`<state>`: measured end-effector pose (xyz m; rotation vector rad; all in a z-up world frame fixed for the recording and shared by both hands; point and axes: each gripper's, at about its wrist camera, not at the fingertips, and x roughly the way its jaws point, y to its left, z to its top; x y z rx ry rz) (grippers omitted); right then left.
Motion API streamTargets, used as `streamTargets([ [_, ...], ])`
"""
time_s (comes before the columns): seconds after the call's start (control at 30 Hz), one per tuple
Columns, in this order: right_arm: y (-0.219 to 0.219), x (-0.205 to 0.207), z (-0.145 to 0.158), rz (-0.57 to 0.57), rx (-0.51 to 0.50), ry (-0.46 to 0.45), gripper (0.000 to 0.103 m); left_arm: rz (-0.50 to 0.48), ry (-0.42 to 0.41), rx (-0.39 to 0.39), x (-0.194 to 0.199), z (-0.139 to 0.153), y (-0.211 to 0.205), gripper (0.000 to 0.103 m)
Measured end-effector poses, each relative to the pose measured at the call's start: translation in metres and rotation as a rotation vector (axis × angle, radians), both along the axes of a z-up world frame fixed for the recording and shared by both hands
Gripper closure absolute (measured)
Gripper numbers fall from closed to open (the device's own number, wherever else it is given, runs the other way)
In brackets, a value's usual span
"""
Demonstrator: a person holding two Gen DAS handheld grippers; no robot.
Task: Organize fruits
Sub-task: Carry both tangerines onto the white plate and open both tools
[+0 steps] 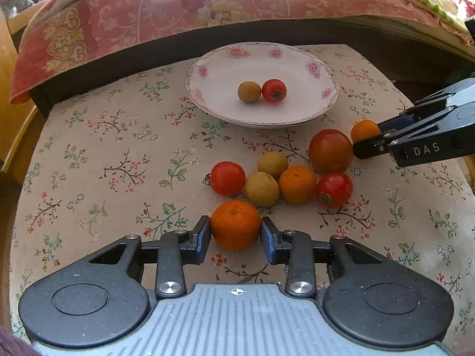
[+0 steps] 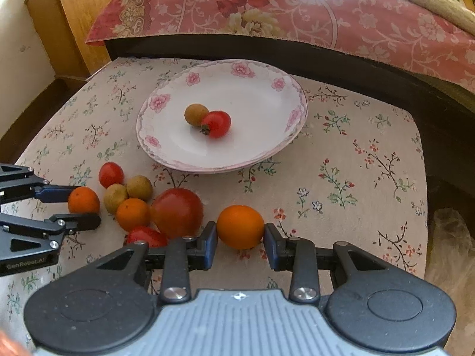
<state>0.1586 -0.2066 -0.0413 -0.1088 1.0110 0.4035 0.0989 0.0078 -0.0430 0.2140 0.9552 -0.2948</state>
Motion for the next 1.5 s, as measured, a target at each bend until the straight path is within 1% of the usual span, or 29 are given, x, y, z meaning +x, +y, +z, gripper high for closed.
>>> streamTargets([
  [0.17, 0.0005, -0.0052, -0.0031, 0.021, -0.015, 0.002, 0.066, -0.009, 0.01, 0.014, -0.0014, -0.0036, -0.0023, 0.058],
  [0.4, -0.0018, -0.0054, -0.0032, 0.028, -0.009, 0.001, 0.066, -0.026, -0.01, 0.04, -0.0039, -0.0038, -0.0053, 0.057],
  [0.47, -0.0014, -0.0052, -0.0029, 0.03, -0.012, 0.002, 0.066, -0.032, -0.009, 0.04, -0.0045, -0.0035, -0.0059, 0.048],
  [0.5, -0.0013, -0.0053, -0.0029, 0.031, -0.013, 0.002, 0.066, -0.033, -0.009, 0.039, -0.0049, -0.0035, -0.0062, 0.046],
  [0.7, -0.0037, -0.0054, -0.0027, 0.022, -0.016, 0.01, 0.065, -0.025, -0.006, 0.038, -0.0035, -0.0037, -0.0056, 0.041],
  [0.77, -0.0052, -0.0046, -0.0031, 0.013, -0.012, 0.017, 0.061, -0.015, -0.002, 0.034, -0.0022, -0.0042, -0.0043, 0.037],
  [0.8, -0.0061, -0.0045, -0.0032, 0.01, -0.007, 0.019, 0.061, -0.011, -0.001, 0.032, -0.0018, -0.0043, -0.0036, 0.037],
  [1.0, -0.0078, -0.0043, -0.0034, 0.0, 0.003, 0.019, 0.061, -0.011, 0.003, 0.027, -0.0018, -0.0041, -0.0042, 0.041],
  [1.03, -0.0079, -0.0042, -0.0034, 0.0, 0.002, 0.019, 0.061, -0.008, 0.002, 0.03, -0.0016, -0.0038, -0.004, 0.043],
  [1.07, -0.008, -0.0041, -0.0031, -0.002, 0.001, 0.019, 0.063, -0.005, 0.001, 0.034, -0.0011, -0.0035, -0.0036, 0.05],
  [1.1, -0.0083, -0.0041, -0.0028, -0.003, 0.0, 0.021, 0.064, -0.001, 0.004, 0.033, -0.0003, -0.0032, -0.0029, 0.053],
  [1.13, -0.0081, -0.0039, -0.0027, -0.005, -0.002, 0.023, 0.066, 0.003, 0.009, 0.026, 0.0007, -0.003, -0.0018, 0.054],
  [1.2, -0.0069, -0.0043, -0.0021, -0.003, -0.012, 0.021, 0.066, 0.007, 0.016, 0.012, 0.0011, -0.0026, -0.001, 0.057],
  [1.3, -0.0046, -0.0056, -0.0021, 0.004, -0.025, 0.016, 0.066, 0.002, 0.015, 0.017, 0.0002, -0.0023, -0.0021, 0.058],
  [1.5, -0.0034, -0.0065, 0.0009, 0.005, -0.016, 0.011, 0.066, 0.001, 0.013, 0.016, 0.0004, -0.0016, -0.001, 0.059],
])
